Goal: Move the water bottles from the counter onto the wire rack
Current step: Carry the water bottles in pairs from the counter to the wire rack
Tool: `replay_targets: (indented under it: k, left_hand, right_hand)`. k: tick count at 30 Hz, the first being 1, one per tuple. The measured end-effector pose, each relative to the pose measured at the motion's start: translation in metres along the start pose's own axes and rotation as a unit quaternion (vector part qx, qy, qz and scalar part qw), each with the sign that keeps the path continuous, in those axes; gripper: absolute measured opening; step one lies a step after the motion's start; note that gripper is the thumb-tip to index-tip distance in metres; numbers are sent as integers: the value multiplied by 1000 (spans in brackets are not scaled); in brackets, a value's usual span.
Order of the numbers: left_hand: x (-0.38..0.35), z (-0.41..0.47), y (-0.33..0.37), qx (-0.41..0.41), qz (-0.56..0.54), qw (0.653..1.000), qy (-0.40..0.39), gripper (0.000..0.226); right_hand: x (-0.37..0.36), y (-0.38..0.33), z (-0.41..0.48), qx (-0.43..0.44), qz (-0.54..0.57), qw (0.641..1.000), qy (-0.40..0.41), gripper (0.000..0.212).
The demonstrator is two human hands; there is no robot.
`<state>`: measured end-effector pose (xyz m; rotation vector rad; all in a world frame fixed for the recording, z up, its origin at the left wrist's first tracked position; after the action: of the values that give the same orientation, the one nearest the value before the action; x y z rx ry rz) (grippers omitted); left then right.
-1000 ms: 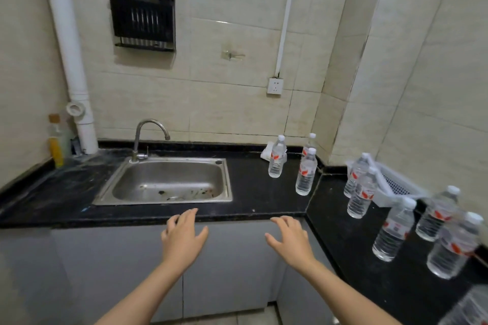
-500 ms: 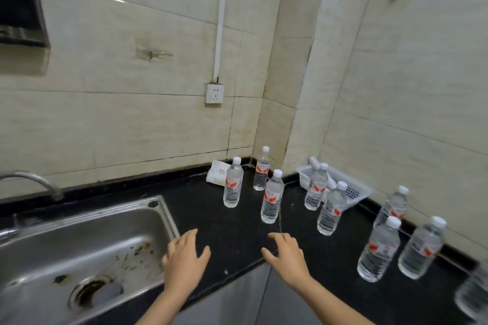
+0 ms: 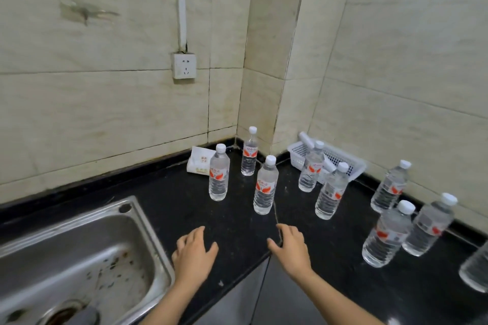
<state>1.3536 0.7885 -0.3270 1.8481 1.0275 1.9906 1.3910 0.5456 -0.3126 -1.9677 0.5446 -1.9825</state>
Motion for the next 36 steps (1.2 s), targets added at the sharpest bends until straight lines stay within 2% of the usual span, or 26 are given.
replay_targets:
  k: [3, 6, 11, 15, 19, 26, 31, 36]
  left_hand:
    - [5, 37, 2, 3, 5, 1000, 15, 55]
    - [8, 81, 9, 12, 4, 999, 33, 56]
    - [-14, 142, 15, 64, -8, 997, 30, 58]
    - [-38, 169, 11, 106, -60, 992, 35, 71]
    - [-51, 187, 4, 120, -93, 988, 38, 93]
    - [-66, 238, 16, 87, -200, 976, 25, 117]
    - [-76, 265, 26, 68, -306, 949, 10, 122]
    - [-83, 279, 24, 80, -338, 937, 24, 114]
  right_hand:
    - [-2, -5, 40, -17, 27, 999, 30, 56]
    - [-9, -4, 85, -54, 104, 992, 50, 64]
    - [-39, 7, 143, -121, 270, 953, 70, 87]
    - [-48, 6, 184, -139, 340, 922, 123, 100]
    - [-57, 13, 210, -152, 359, 911, 138, 99]
    - [-60, 18, 239, -115, 350, 925, 92, 87]
    - [-61, 15, 247, -87, 331, 939, 38, 85]
    - [-64, 12, 253, -75, 313, 947, 15, 85]
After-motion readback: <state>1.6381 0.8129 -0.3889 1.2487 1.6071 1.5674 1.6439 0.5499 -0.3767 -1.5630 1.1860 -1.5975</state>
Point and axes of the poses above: each hand's wrist, its own z-axis towards the middle knuckle, its own x-axis out of the back of the hand, y = z × x, the point moved 10 cm from there along z, towards the middle knuckle, and after that the axes turned 3 degrees about -z, right-handed, at the moved point
